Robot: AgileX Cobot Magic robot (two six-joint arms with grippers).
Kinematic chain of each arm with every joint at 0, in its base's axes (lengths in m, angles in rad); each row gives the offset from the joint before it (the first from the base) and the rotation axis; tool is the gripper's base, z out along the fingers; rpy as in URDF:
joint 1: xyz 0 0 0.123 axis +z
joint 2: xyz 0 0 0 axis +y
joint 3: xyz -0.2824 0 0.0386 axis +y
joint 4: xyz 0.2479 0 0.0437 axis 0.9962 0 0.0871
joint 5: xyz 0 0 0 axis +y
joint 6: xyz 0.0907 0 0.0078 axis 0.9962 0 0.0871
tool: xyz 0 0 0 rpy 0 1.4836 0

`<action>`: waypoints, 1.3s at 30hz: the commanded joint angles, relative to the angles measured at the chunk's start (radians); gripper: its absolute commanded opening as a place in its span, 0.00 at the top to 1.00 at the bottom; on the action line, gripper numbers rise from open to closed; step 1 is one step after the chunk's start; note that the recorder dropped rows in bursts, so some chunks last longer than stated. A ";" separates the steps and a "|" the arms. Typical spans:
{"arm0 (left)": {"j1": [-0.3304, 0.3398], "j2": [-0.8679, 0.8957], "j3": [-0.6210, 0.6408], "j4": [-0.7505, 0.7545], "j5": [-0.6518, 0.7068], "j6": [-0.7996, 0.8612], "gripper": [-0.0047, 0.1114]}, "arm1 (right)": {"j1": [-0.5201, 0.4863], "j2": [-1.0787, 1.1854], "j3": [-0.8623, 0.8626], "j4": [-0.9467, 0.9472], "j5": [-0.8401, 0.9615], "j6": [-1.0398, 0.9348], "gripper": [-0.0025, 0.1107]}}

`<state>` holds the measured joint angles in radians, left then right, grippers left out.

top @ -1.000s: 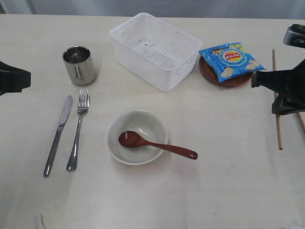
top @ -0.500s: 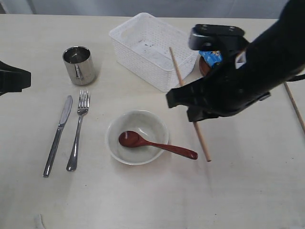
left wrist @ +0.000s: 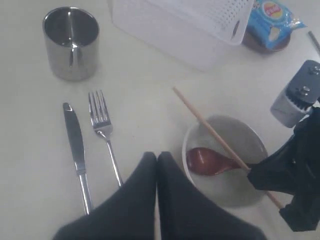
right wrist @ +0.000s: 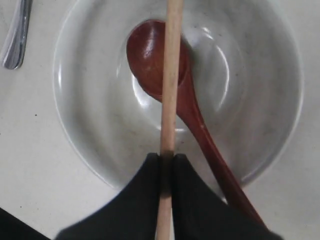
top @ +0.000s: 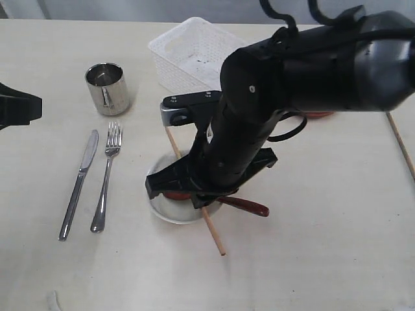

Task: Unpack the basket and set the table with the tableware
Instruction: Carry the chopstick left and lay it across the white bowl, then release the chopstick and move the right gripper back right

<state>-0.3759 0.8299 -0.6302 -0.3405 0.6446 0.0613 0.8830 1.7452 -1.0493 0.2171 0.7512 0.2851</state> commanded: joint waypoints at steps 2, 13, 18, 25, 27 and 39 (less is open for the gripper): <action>-0.006 -0.004 0.007 -0.007 -0.006 0.001 0.96 | 0.017 0.016 -0.034 -0.008 -0.013 0.015 0.98; -0.006 -0.004 0.007 -0.007 -0.006 0.004 0.96 | 0.017 0.016 -0.041 -0.039 0.018 0.040 0.98; -0.006 -0.004 0.007 -0.007 -0.006 0.004 0.96 | 0.017 0.016 -0.041 -0.039 0.023 0.040 0.98; -0.006 -0.004 0.007 -0.007 -0.006 0.004 0.96 | 0.017 0.016 -0.041 -0.039 0.039 0.045 0.73; -0.006 -0.004 0.007 -0.007 -0.006 0.004 0.96 | 0.017 0.016 -0.041 -0.039 0.039 0.050 0.70; -0.006 -0.004 0.007 -0.007 -0.006 0.002 0.96 | 0.017 -0.067 -0.079 -0.051 0.014 0.042 0.70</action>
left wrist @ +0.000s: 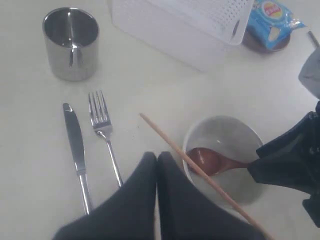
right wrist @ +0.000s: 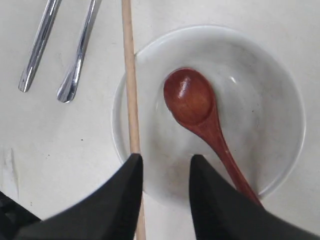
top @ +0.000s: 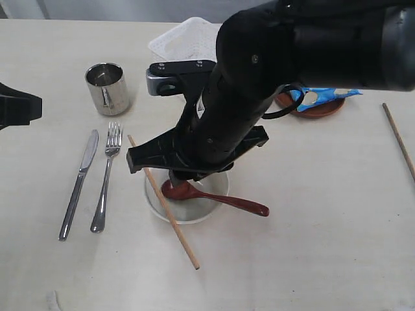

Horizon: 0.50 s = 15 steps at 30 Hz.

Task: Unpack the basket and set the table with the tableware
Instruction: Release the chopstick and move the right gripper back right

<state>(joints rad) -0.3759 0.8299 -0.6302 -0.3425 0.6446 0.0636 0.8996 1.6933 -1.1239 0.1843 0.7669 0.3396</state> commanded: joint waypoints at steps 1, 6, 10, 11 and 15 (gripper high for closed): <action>-0.006 -0.004 0.007 -0.005 -0.004 -0.001 0.96 | -0.002 -0.021 -0.004 -0.032 -0.002 -0.013 0.70; -0.006 -0.004 0.007 -0.005 -0.004 -0.001 0.96 | -0.098 -0.080 -0.029 -0.199 0.101 0.047 0.70; -0.006 -0.004 0.007 -0.005 -0.004 -0.001 0.96 | -0.259 -0.154 -0.029 -0.279 0.166 0.049 0.70; -0.006 -0.004 0.007 -0.005 -0.004 -0.001 0.96 | -0.307 -0.174 -0.023 -0.295 0.171 0.049 0.70; -0.006 -0.004 0.007 -0.004 -0.004 -0.001 0.96 | -0.493 -0.228 0.037 -0.382 0.178 0.058 0.70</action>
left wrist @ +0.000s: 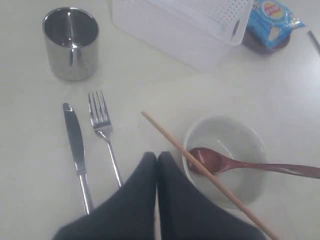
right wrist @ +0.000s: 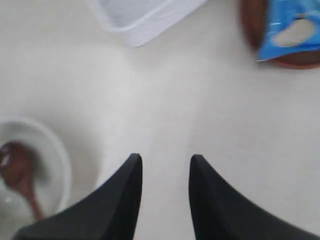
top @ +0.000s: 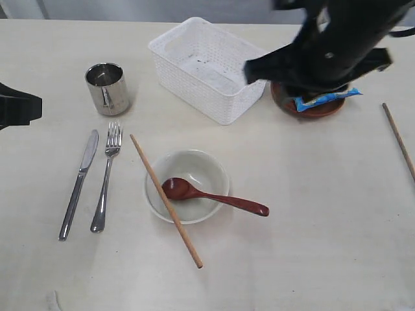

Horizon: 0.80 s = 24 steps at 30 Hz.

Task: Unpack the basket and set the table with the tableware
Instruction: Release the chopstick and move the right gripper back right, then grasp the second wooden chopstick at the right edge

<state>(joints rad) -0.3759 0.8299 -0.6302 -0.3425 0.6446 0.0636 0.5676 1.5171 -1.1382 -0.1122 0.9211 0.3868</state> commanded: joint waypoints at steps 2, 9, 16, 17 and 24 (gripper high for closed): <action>-0.006 -0.004 0.007 -0.006 -0.004 -0.001 0.96 | -0.266 -0.057 0.106 -0.121 0.003 0.008 0.70; -0.006 -0.004 0.007 -0.006 -0.004 -0.001 0.96 | -0.503 0.003 0.234 -0.117 -0.161 -0.053 0.70; -0.006 -0.004 0.007 -0.003 -0.002 -0.001 0.96 | -0.613 0.162 0.210 -0.117 -0.161 -0.079 0.70; -0.006 -0.004 0.007 -0.003 -0.002 -0.001 0.96 | -0.622 0.178 0.210 -0.117 -0.167 -0.082 0.70; -0.006 -0.004 0.007 -0.003 -0.002 -0.001 0.96 | -0.682 0.299 0.209 -0.117 -0.240 -0.135 0.70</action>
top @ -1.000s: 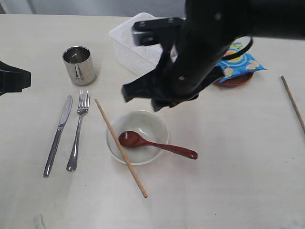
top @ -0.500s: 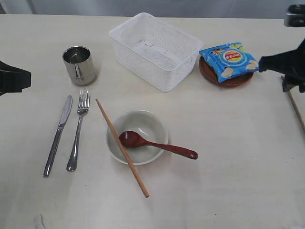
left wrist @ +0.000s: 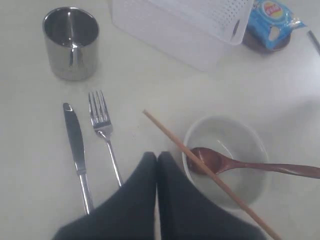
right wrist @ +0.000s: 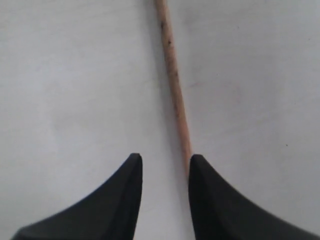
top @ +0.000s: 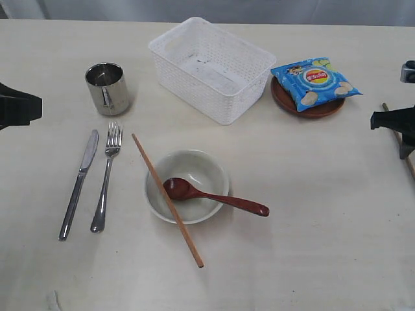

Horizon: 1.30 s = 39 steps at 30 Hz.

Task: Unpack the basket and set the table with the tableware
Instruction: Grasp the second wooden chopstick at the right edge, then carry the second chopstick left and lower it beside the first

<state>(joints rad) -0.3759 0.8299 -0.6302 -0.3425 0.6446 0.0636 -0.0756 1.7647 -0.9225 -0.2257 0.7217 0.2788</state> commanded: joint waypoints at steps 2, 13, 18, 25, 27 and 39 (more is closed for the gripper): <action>-0.006 -0.004 0.007 -0.003 -0.002 -0.001 0.96 | -0.063 0.085 -0.020 -0.004 -0.040 -0.047 0.70; -0.006 -0.004 0.007 -0.003 -0.002 -0.001 0.96 | -0.132 0.236 -0.089 0.180 -0.005 -0.288 0.70; -0.006 -0.004 0.007 -0.003 -0.007 -0.001 0.96 | -0.132 0.280 -0.105 0.183 0.024 -0.298 0.86; -0.006 -0.004 0.007 -0.003 -0.007 -0.001 0.96 | -0.132 0.233 -0.112 0.202 0.046 -0.279 0.98; -0.006 -0.004 0.007 -0.003 -0.007 -0.001 0.96 | -0.132 0.163 -0.112 0.202 0.046 -0.235 0.98; -0.006 -0.004 0.007 -0.005 0.002 -0.001 0.96 | 0.304 -0.269 -0.112 0.236 0.039 -0.235 0.98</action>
<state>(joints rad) -0.3759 0.8299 -0.6302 -0.3425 0.6446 0.0636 0.1282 1.5322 -1.0337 0.0075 0.7665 0.0697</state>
